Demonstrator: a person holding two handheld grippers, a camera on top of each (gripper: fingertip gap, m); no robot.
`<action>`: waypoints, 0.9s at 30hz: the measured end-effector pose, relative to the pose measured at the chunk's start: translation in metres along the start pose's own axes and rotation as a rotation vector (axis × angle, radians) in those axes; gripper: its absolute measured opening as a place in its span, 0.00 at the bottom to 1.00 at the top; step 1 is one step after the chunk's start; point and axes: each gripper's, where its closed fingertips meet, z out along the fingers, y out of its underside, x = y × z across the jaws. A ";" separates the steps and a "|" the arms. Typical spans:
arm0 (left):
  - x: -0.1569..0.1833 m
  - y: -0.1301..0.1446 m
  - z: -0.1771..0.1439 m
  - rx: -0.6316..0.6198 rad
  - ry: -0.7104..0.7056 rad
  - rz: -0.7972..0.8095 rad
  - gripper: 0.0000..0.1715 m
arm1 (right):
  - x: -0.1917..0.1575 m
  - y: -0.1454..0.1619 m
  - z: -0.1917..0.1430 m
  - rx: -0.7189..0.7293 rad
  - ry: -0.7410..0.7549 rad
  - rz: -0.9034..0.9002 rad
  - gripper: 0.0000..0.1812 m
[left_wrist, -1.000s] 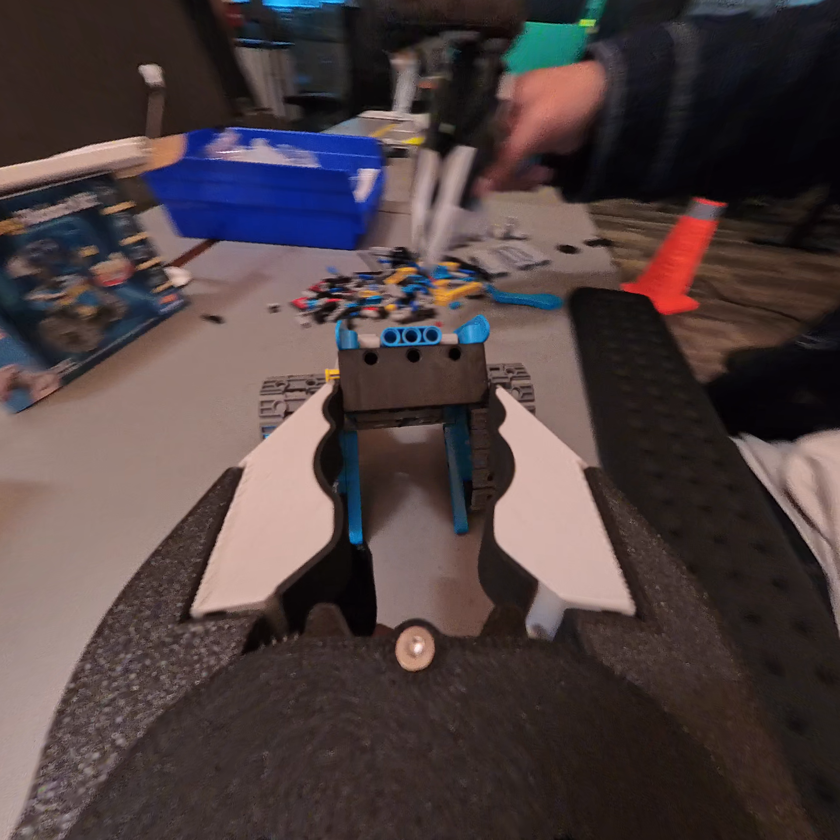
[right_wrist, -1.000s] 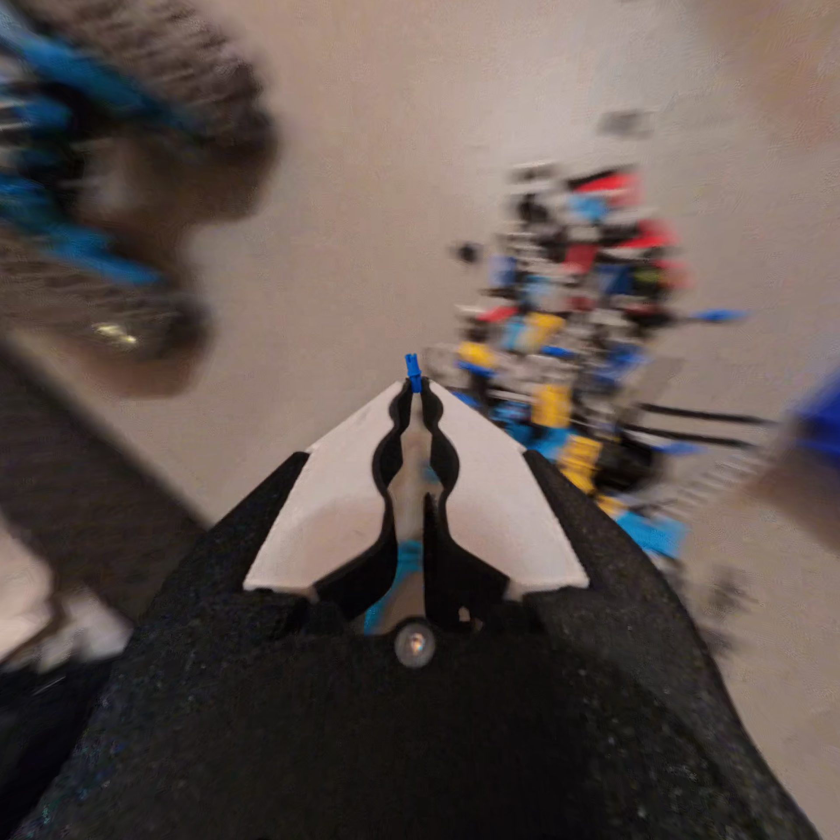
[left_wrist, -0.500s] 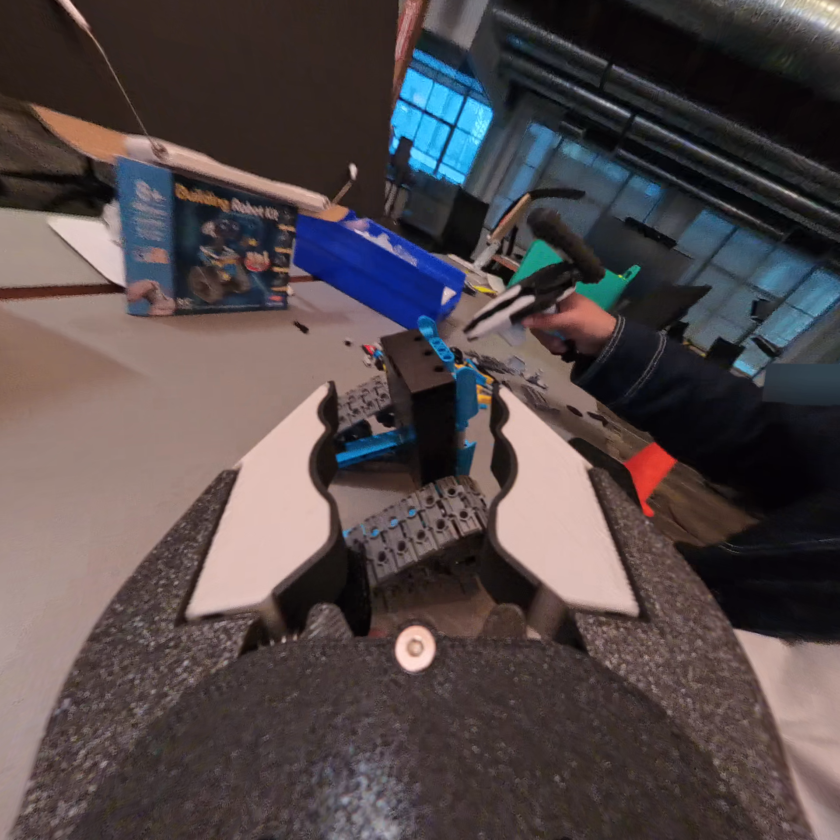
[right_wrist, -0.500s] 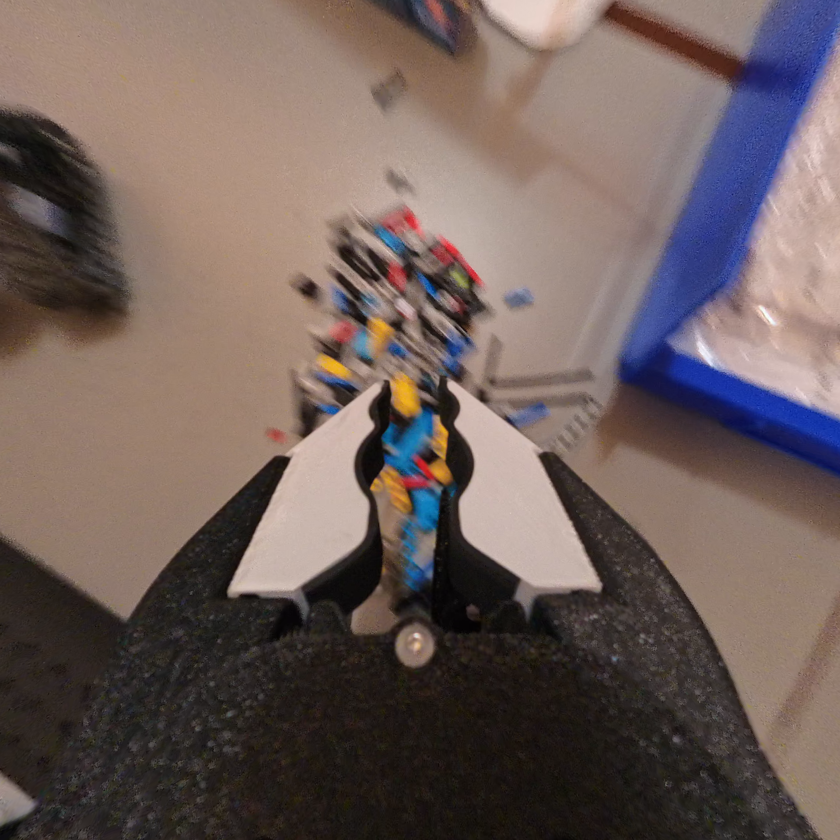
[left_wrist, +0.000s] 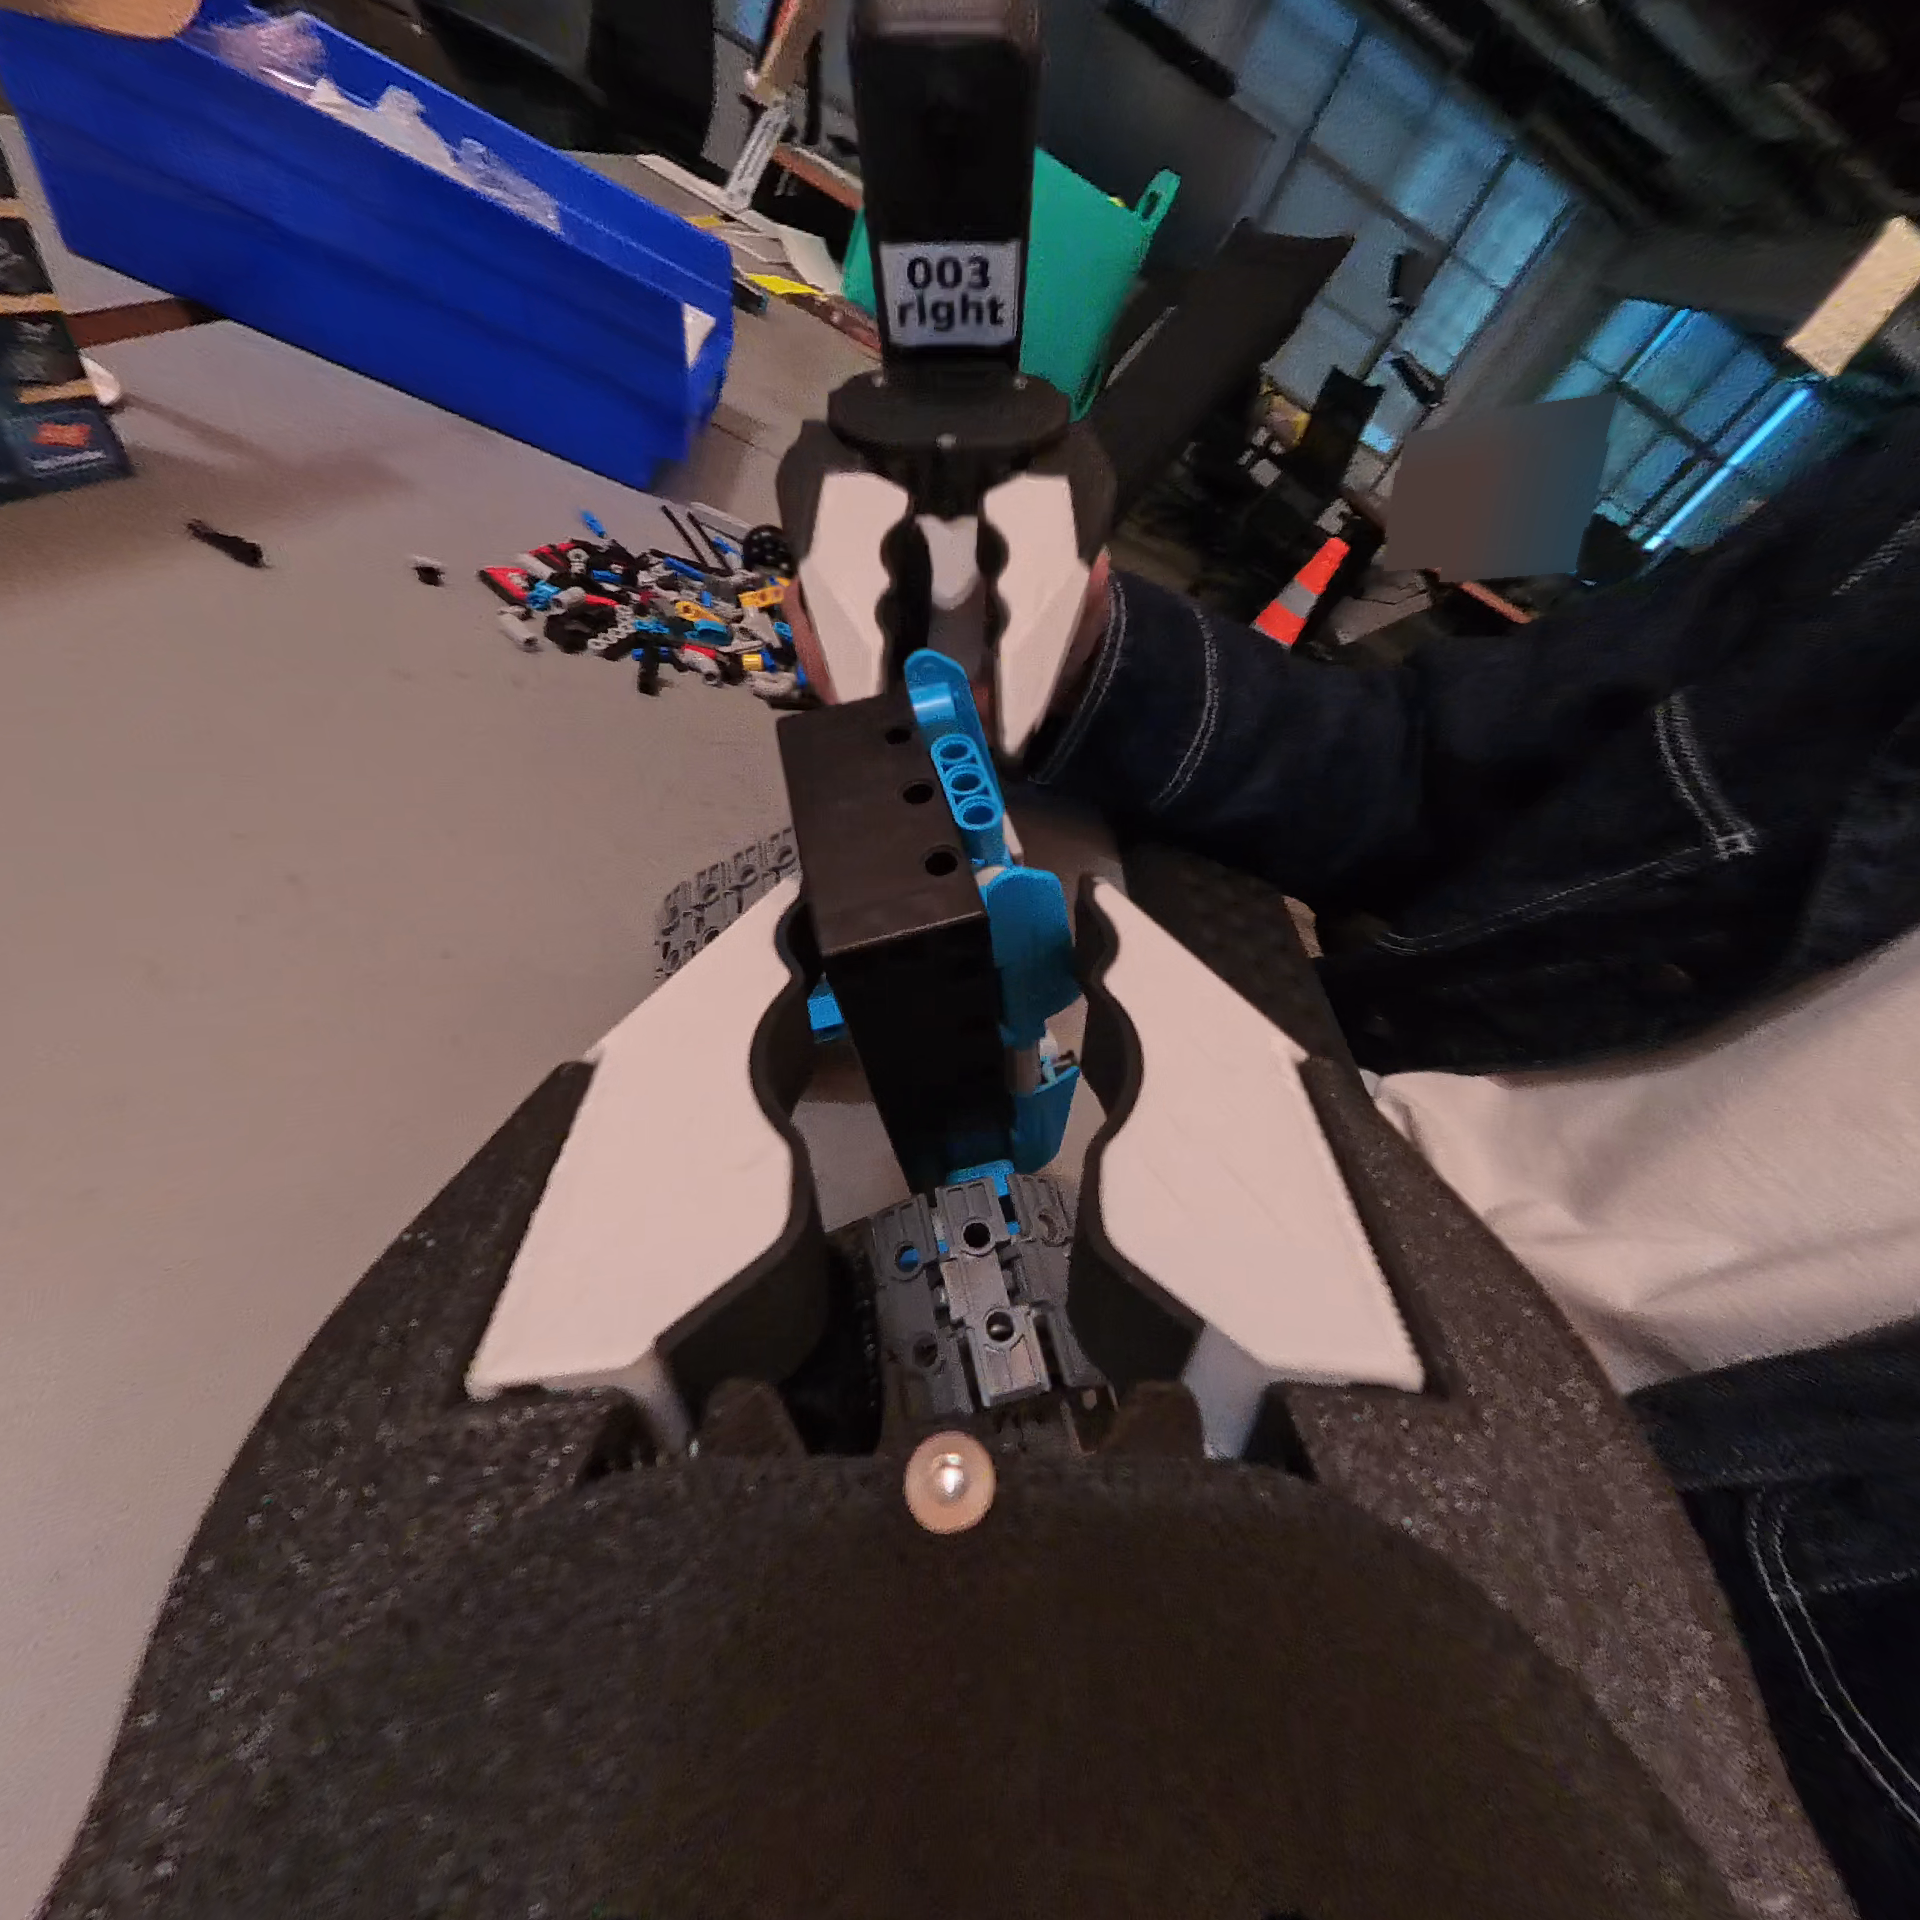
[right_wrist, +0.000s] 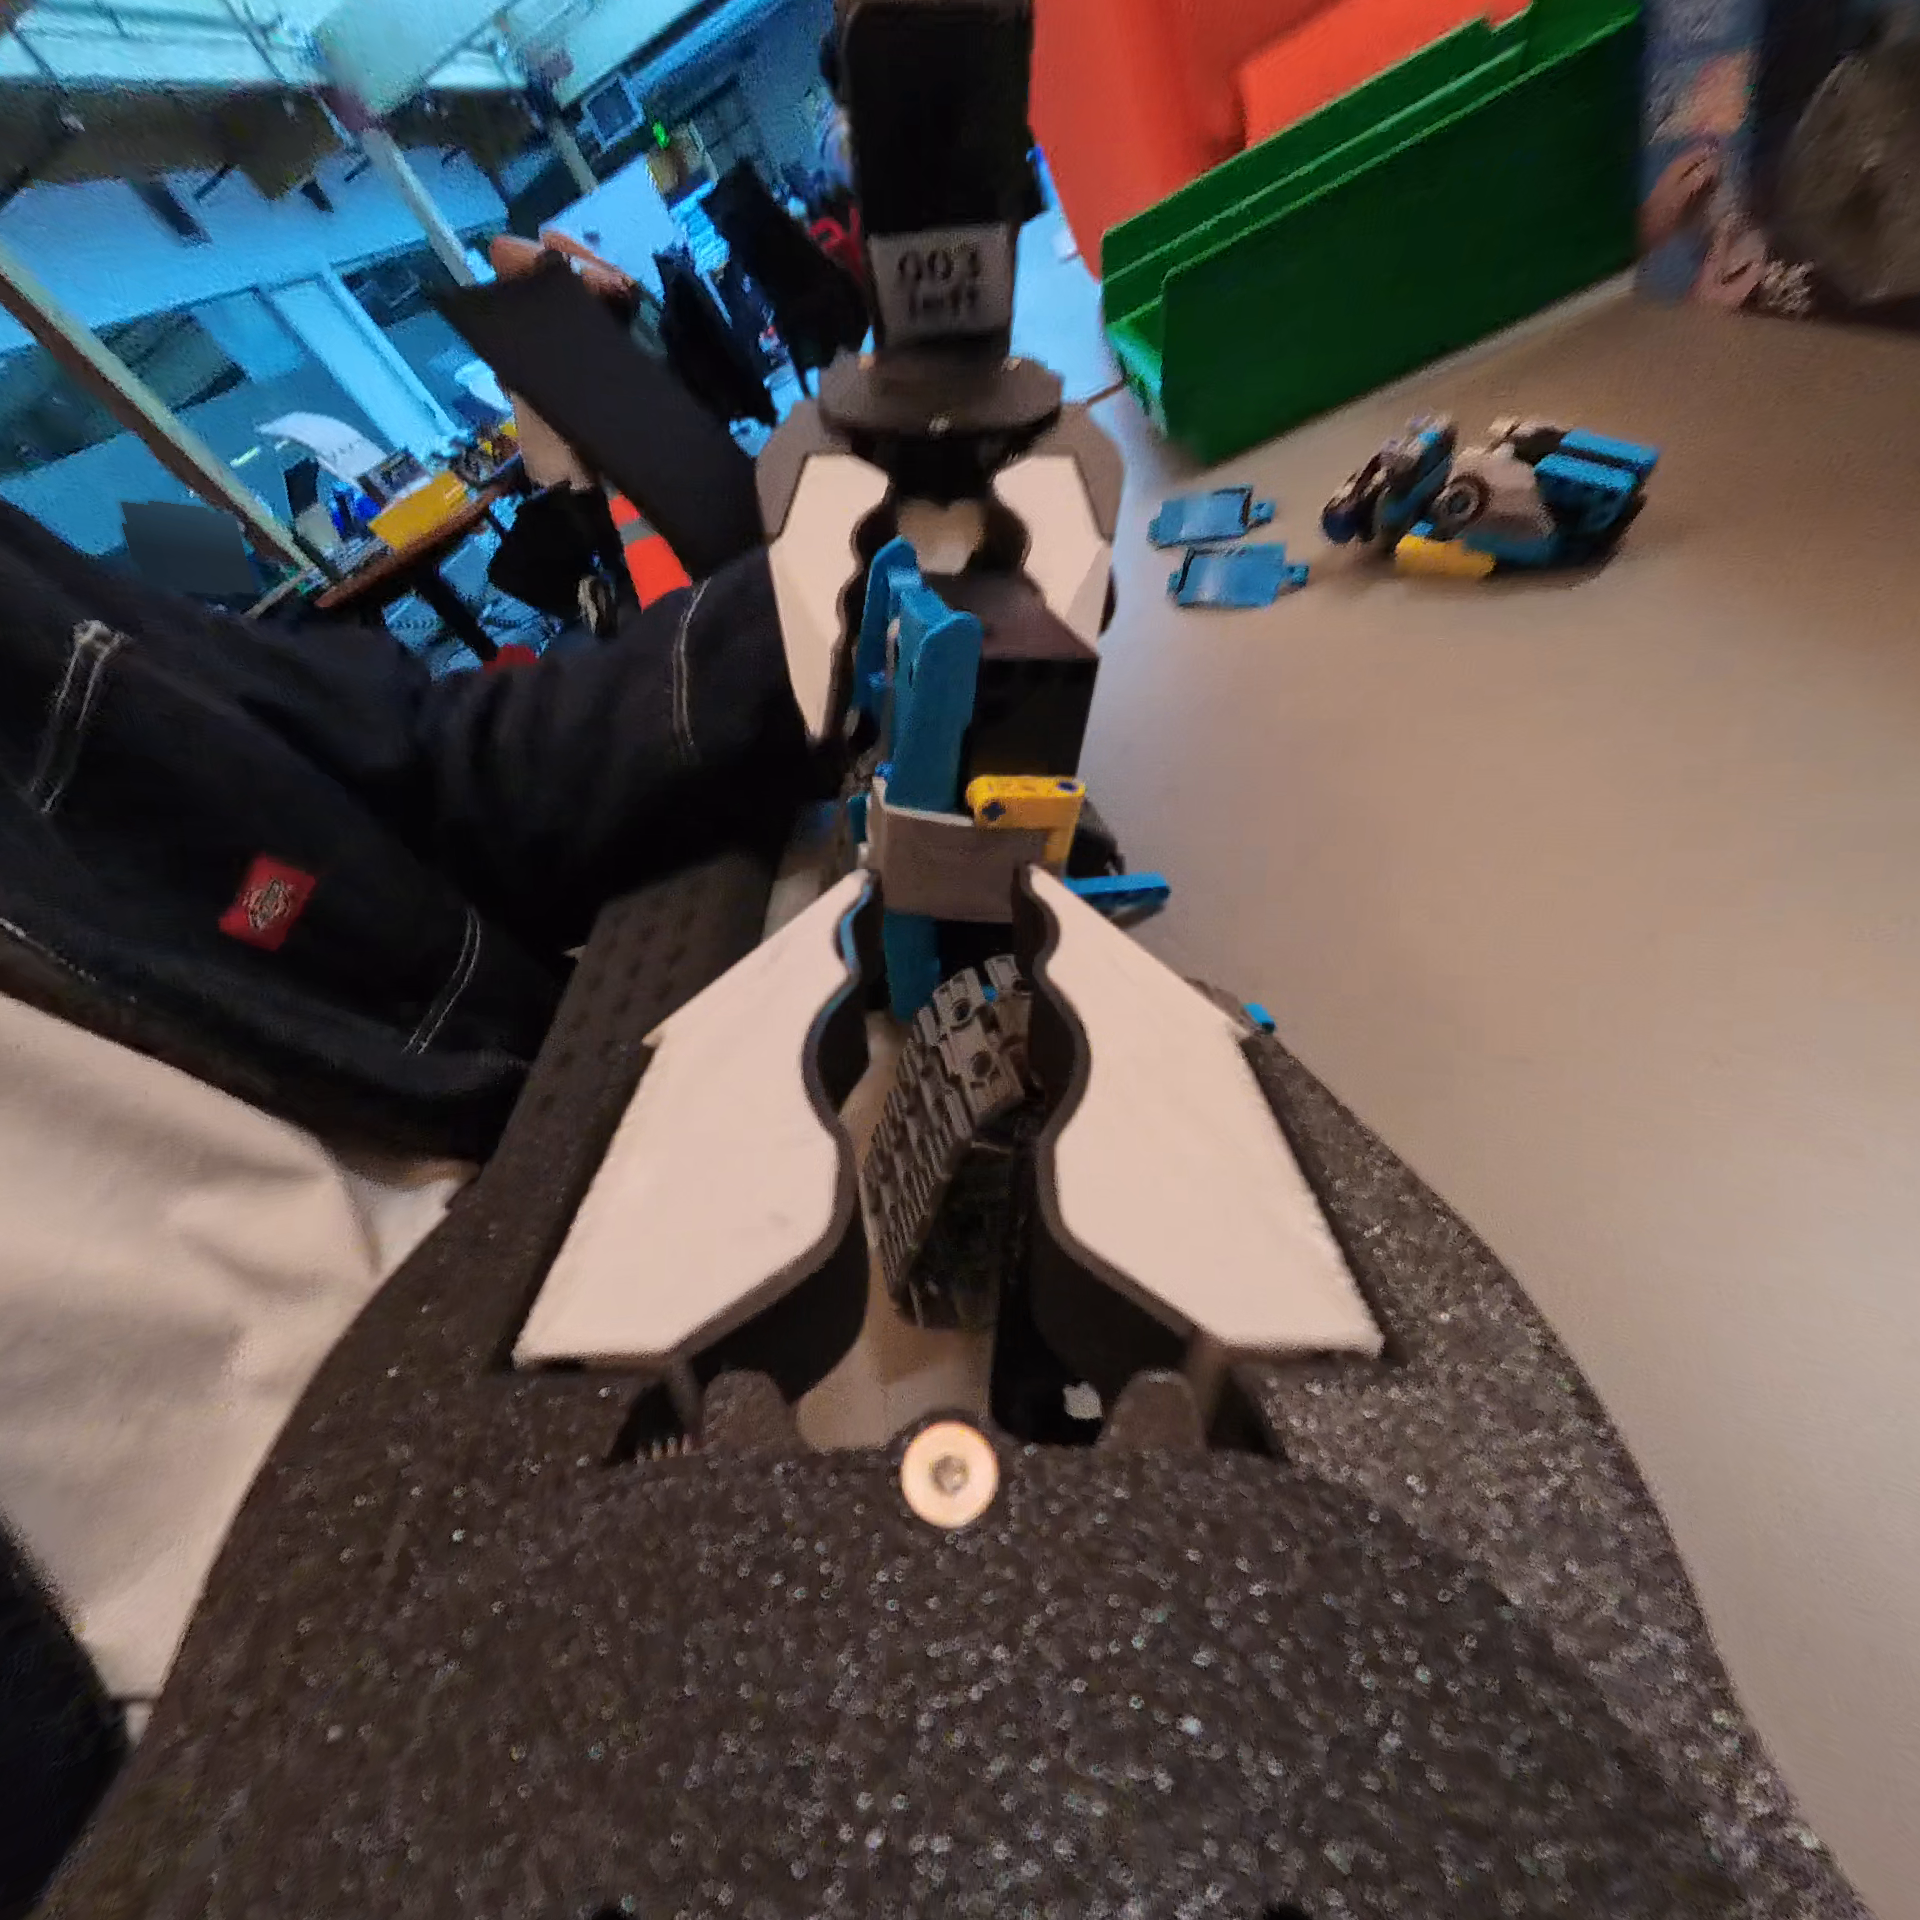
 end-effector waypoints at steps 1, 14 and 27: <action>0.002 0.001 0.001 -0.003 0.017 0.003 0.28 | -0.001 0.002 0.002 0.000 -0.009 0.008 0.12; 0.023 0.007 0.012 -0.009 0.136 0.005 0.27 | -0.010 0.002 0.006 0.080 -0.083 0.097 0.13; 0.024 0.007 0.014 0.010 0.134 0.007 0.27 | -0.011 0.009 0.004 0.050 -0.050 0.085 0.17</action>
